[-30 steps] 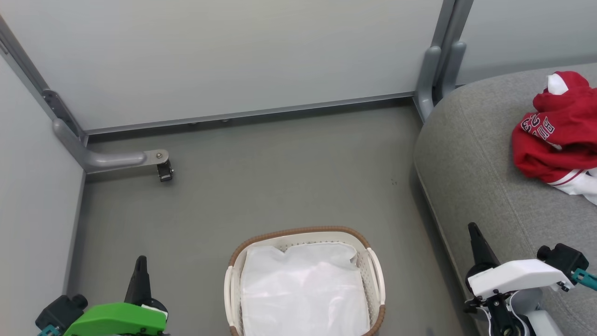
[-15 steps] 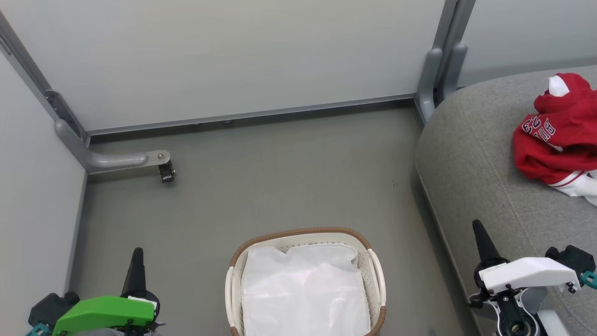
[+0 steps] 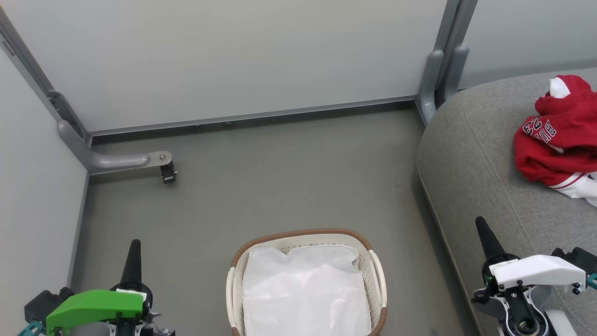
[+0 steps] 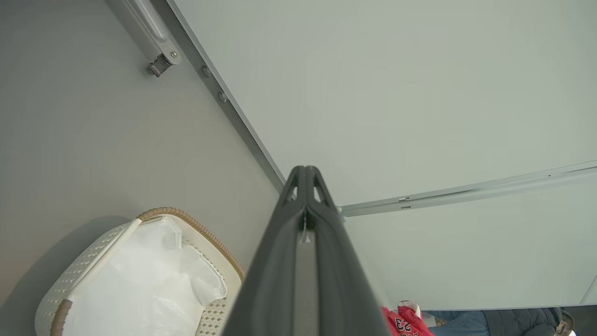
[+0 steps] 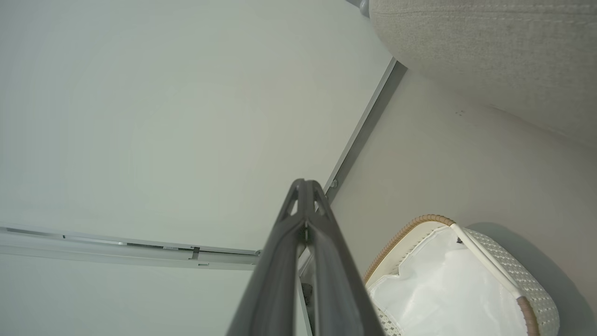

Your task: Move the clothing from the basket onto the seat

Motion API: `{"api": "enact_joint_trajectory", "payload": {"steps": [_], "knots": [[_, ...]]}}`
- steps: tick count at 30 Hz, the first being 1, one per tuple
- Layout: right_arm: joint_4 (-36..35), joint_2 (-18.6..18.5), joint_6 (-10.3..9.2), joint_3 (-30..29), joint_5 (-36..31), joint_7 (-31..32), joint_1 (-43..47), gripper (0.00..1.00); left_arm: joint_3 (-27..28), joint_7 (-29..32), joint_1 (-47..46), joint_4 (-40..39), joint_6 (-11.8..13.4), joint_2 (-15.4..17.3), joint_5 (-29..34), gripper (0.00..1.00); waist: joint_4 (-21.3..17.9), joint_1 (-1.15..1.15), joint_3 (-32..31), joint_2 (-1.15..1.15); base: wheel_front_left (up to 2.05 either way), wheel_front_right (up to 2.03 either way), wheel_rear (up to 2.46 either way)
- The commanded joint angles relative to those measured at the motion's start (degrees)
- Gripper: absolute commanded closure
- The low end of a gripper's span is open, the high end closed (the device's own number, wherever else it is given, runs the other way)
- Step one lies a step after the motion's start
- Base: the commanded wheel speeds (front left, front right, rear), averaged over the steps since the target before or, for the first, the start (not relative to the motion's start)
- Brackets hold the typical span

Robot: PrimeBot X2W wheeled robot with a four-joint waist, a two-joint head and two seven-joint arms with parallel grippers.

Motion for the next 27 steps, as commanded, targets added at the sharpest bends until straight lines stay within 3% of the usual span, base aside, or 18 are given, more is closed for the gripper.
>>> {"api": "enact_joint_trajectory", "payload": {"steps": [1, 27], "knots": [[-0.73, -0.3, -0.03, -0.42, 1.4, 0.36, 0.03, 1.0, 0.44, 0.28, -1.46, -0.68, -0.33, 0.3, -1.45, 1.0, 0.02, 0.0, -0.03, 0.0, 0.0, 0.0, 0.0], [-2.23, -0.38, -0.03, -2.23, 13.02, 3.54, 0.32, 1.0, 1.93, 3.51, -2.85, -1.67, -0.63, 0.37, -13.21, 1.0, 0.44, 0.0, -0.52, 0.0, 0.0, 0.0, 0.0]]}}
